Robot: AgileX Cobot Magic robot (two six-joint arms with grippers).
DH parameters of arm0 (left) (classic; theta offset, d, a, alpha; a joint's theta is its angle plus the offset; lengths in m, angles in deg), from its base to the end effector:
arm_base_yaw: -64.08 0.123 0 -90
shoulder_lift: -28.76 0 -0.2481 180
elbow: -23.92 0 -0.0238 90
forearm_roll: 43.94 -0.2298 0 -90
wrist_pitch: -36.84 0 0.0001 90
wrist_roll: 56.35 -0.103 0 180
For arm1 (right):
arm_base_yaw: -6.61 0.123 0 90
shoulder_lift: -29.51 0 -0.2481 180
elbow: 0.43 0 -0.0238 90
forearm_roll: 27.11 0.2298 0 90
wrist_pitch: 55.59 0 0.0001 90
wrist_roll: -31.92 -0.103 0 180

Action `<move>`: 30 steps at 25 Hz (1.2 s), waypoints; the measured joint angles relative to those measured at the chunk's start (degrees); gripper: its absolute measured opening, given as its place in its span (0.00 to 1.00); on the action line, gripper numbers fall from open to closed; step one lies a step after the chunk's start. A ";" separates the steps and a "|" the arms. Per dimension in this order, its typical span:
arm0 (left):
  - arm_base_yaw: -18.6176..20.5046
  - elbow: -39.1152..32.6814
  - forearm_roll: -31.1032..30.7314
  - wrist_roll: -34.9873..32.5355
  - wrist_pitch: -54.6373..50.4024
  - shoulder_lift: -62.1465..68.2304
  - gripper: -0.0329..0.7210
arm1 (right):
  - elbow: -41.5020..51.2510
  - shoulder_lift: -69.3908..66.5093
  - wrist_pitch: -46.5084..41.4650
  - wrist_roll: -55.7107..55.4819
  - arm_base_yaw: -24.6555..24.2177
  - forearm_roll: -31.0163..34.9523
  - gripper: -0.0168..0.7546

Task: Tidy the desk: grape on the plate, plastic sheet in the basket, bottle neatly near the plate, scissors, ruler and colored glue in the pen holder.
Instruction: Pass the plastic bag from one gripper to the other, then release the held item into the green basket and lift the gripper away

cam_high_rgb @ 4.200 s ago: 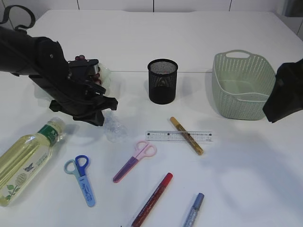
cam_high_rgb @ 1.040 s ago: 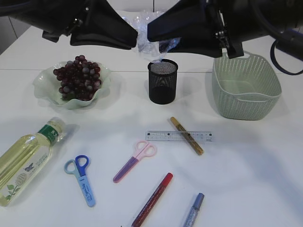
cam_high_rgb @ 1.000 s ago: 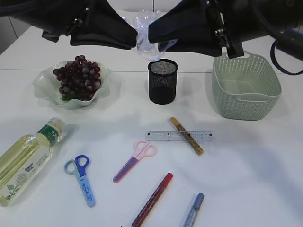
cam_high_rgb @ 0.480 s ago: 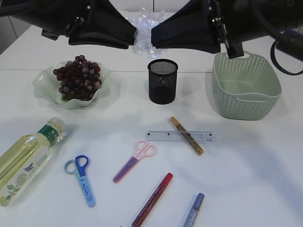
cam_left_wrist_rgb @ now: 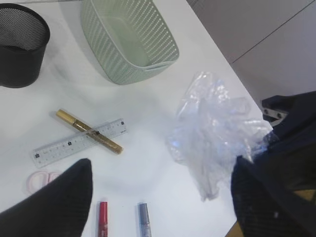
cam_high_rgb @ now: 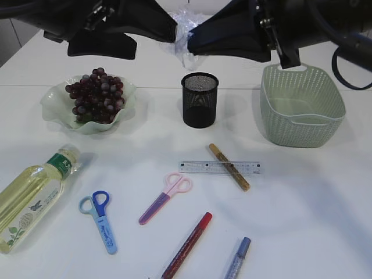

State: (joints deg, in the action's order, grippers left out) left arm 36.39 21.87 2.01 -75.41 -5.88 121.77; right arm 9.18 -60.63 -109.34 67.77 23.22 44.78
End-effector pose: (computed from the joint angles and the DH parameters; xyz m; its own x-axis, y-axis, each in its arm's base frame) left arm 0.2556 -0.1909 0.3191 -0.7480 0.0853 -0.6582 0.5409 0.6531 -0.5301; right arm 0.2521 0.1577 0.3199 -0.8100 0.0438 -0.5847 -0.5046 0.4559 0.7332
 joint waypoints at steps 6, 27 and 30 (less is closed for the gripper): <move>3.49 0.00 0.21 0.00 0.00 -1.35 0.88 | 0.00 0.00 3.69 0.00 0.00 -0.12 0.04; 12.04 0.00 -28.78 11.38 -12.48 -2.53 0.72 | 0.00 -10.60 18.08 0.00 -16.76 -2.79 0.04; 12.04 0.00 -29.18 11.63 -12.83 -2.53 0.72 | 0.00 -12.81 21.02 0.00 -19.41 -3.62 0.04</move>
State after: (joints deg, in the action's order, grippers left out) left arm 48.43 21.87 -27.17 -63.79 -18.71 119.25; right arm 9.18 -73.44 -88.32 67.77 3.80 41.17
